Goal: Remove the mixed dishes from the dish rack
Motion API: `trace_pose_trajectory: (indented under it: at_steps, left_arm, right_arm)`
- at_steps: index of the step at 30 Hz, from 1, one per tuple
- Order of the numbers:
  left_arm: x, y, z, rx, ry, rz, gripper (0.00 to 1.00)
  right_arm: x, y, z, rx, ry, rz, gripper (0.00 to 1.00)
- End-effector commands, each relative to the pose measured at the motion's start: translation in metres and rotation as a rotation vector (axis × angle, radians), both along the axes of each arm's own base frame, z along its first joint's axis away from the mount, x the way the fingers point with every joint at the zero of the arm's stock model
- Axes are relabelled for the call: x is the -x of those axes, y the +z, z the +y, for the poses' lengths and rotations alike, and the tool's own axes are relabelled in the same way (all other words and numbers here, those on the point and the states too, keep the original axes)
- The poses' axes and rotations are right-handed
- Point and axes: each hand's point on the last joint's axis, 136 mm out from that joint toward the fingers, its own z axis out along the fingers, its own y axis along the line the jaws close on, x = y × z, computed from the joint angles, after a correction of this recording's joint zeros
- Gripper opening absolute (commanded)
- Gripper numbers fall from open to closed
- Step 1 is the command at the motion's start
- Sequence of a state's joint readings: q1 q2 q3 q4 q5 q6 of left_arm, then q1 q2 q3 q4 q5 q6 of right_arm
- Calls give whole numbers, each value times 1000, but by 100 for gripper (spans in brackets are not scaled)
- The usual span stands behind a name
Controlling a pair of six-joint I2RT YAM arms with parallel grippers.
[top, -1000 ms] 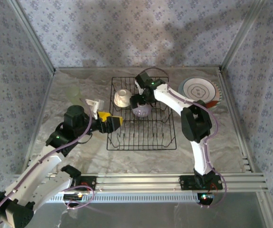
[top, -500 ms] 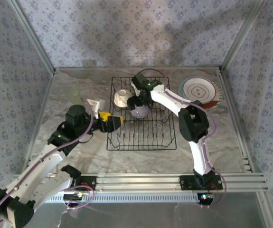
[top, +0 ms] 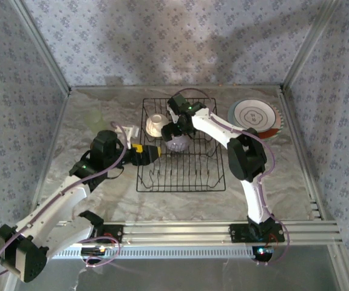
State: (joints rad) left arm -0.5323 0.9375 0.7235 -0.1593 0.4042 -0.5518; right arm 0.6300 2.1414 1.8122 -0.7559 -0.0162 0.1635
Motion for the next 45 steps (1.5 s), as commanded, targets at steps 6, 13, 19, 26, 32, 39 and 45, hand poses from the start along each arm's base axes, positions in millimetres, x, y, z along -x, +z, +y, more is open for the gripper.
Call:
trace_pose_trajectory:
  at_steps: [6, 13, 19, 26, 32, 39, 45]
  left_arm:
    - [-5, 13, -4, 40, 7, -26, 99]
    - [-8, 12, -6, 44, 12, -16, 99]
    - [-7, 10, -5, 35, 11, -6, 99]
    - [-9, 6, -5, 28, 20, 5, 99]
    - [-15, -2, -9, 10, 18, 42, 99]
    - [-30, -15, -29, -11, -20, 117, 99]
    - [-49, -16, -46, -22, -38, 126, 95]
  right_arm:
    - [65, -90, -35, 205, 42, 337, 100]
    - [72, -101, -38, 221, 50, 376, 100]
    - [64, -87, -43, 208, 31, 338, 92]
    - [49, -65, -46, 131, 1, 297, 77]
    - [41, -56, -52, 30, -44, 291, 69]
    - [30, -40, -60, -176, -112, 297, 64]
    - [19, -24, -67, -318, -155, 291, 62]
